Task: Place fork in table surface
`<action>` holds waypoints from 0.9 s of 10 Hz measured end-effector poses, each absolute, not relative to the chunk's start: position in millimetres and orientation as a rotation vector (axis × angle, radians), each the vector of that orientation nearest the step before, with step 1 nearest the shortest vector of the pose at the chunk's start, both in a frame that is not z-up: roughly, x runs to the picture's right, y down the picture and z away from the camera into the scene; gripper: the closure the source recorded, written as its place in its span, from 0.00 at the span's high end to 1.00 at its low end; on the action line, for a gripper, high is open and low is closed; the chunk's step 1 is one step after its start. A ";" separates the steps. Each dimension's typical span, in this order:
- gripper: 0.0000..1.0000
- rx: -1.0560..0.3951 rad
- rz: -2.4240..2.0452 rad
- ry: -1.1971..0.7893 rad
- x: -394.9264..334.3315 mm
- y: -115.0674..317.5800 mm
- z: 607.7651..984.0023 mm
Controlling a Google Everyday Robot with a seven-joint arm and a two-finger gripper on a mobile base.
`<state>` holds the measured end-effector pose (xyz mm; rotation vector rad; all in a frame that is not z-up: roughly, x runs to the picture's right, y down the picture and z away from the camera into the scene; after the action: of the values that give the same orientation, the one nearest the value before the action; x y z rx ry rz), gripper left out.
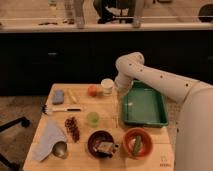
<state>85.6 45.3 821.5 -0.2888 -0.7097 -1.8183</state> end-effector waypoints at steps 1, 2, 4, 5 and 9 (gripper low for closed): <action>0.00 -0.290 -1.817 -0.709 86.6 45.3 821.4; 0.00 -0.289 -1.820 -0.710 84.9 45.2 821.5; 0.00 -0.287 -1.821 -0.716 84.6 45.6 821.6; 0.00 -0.291 -1.846 -0.739 80.9 49.9 822.4; 0.00 -0.270 -1.977 -0.870 12.9 67.4 828.2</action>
<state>12.9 67.4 828.2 -0.2698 -0.8700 -1.9773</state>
